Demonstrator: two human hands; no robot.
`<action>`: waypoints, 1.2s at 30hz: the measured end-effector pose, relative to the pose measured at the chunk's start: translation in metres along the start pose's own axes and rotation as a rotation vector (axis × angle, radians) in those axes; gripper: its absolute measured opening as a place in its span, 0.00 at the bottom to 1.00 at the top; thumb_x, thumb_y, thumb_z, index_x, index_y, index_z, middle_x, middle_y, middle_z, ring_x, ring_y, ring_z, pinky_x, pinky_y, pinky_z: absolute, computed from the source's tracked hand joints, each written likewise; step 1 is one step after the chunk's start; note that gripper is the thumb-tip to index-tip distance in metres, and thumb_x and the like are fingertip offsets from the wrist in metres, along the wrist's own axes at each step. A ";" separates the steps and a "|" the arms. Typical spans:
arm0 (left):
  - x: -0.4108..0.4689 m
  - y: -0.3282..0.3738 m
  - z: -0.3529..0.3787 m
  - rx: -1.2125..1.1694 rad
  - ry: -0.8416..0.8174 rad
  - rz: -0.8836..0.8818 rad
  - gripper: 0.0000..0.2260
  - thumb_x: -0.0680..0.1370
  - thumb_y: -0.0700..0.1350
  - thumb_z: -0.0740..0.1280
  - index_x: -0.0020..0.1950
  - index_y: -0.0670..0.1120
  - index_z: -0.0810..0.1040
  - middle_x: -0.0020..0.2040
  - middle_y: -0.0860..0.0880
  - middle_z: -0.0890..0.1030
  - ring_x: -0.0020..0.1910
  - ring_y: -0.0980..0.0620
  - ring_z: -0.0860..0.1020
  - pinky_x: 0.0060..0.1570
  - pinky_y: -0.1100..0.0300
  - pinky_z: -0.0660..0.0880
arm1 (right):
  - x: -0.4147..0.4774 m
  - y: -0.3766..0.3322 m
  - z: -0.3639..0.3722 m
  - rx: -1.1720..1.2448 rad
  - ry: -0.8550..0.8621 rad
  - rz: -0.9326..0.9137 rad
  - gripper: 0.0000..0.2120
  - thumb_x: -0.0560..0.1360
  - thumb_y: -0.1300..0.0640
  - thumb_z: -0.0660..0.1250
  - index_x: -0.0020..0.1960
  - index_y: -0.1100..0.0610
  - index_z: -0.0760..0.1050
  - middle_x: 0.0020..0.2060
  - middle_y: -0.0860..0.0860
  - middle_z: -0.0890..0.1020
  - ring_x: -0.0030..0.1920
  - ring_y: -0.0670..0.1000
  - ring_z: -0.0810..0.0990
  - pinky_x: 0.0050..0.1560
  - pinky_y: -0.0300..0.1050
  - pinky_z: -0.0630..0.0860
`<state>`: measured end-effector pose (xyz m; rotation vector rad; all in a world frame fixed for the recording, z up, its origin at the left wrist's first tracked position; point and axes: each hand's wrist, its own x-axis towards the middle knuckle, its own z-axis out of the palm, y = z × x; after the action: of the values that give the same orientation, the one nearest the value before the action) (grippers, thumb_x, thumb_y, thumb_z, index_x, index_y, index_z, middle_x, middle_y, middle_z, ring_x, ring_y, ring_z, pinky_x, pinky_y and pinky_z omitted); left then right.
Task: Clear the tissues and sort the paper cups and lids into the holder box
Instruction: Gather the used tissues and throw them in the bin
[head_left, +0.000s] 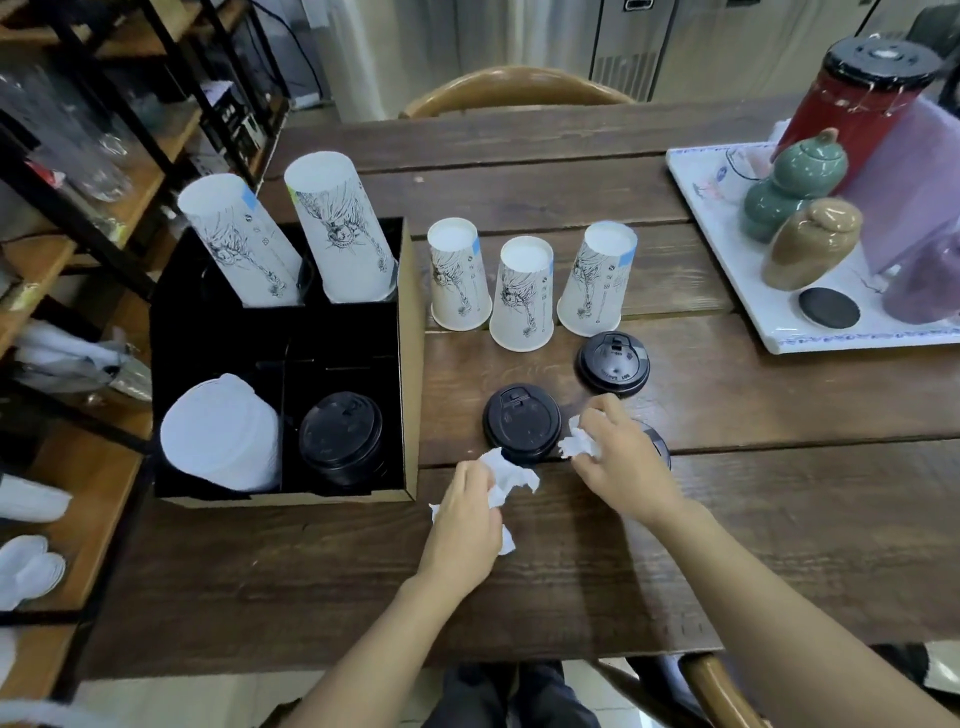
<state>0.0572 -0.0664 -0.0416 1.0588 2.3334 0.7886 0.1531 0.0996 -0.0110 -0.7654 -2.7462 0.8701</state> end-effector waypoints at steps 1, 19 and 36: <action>-0.002 0.001 -0.002 -0.056 0.014 -0.012 0.13 0.76 0.32 0.55 0.58 0.43 0.68 0.54 0.54 0.65 0.47 0.51 0.69 0.45 0.56 0.67 | 0.000 -0.003 0.000 0.014 -0.014 -0.016 0.07 0.71 0.67 0.64 0.43 0.59 0.67 0.46 0.51 0.67 0.37 0.57 0.69 0.35 0.47 0.66; -0.104 -0.041 -0.057 -0.388 0.656 -0.145 0.21 0.76 0.45 0.67 0.27 0.49 0.61 0.26 0.53 0.65 0.27 0.56 0.68 0.32 0.62 0.66 | -0.029 -0.127 0.049 0.108 -0.054 -0.314 0.20 0.75 0.52 0.65 0.31 0.48 0.58 0.27 0.44 0.63 0.31 0.51 0.66 0.34 0.41 0.59; -0.344 -0.266 -0.019 -0.530 0.792 -0.902 0.09 0.80 0.46 0.59 0.48 0.43 0.75 0.36 0.45 0.77 0.35 0.48 0.73 0.37 0.59 0.67 | -0.162 -0.230 0.336 0.160 -0.665 -0.231 0.20 0.76 0.55 0.62 0.31 0.42 0.57 0.34 0.50 0.77 0.39 0.55 0.75 0.40 0.50 0.72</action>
<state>0.1133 -0.4855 -0.1461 -0.6331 2.5253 1.4368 0.0947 -0.3106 -0.1534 -0.1229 -3.1524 1.4800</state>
